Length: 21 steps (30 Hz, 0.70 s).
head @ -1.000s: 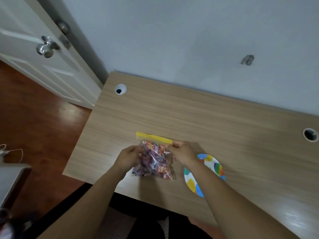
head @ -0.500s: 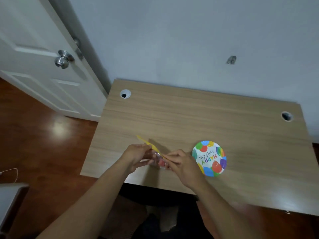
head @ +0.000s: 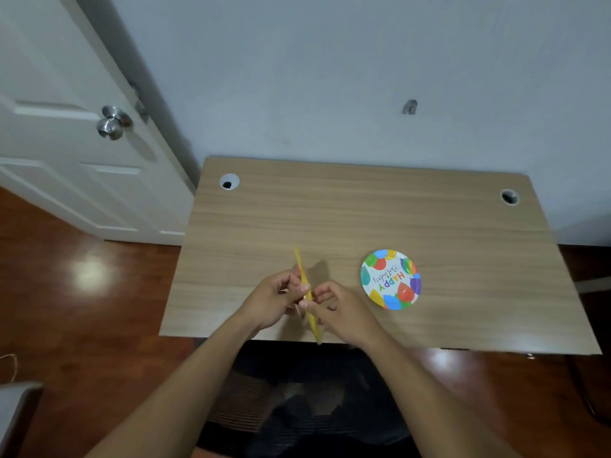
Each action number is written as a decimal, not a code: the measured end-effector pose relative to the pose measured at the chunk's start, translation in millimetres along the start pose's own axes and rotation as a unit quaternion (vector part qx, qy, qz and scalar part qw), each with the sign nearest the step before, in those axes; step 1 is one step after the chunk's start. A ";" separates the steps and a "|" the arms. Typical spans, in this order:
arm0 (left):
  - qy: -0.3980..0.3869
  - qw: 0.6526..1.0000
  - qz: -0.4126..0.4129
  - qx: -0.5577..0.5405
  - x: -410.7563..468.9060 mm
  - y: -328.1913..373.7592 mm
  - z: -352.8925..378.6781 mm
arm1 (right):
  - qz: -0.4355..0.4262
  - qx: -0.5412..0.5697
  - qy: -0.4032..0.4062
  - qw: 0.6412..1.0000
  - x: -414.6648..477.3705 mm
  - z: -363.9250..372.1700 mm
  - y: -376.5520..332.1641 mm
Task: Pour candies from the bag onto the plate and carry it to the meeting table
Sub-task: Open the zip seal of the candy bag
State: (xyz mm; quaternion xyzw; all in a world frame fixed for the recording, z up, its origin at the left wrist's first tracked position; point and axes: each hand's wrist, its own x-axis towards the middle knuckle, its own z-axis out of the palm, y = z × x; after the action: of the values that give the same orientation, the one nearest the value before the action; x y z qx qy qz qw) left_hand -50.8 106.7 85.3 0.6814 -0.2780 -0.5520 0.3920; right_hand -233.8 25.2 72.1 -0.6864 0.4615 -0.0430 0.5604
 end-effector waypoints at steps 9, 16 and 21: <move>-0.028 0.999 0.023 -0.012 -5.1 -4.3 -7.8 | 0.007 0.039 -0.011 0.999 -5.7 4.0 -7.2; -0.051 0.998 0.015 0.018 -7.4 -5.2 -8.6 | 0.026 -0.039 -0.037 0.998 -8.5 -0.9 -19.5; -0.012 0.997 0.045 0.055 -10.5 -11.0 -6.9 | 0.007 -0.136 -0.016 0.991 -7.4 -5.8 -32.7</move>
State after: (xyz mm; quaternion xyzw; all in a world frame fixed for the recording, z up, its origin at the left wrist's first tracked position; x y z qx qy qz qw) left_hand -47.2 122.7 82.2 0.6821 -0.3429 -0.5258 0.3751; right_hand -222.3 24.3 104.1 -0.7532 0.4593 0.0348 0.4695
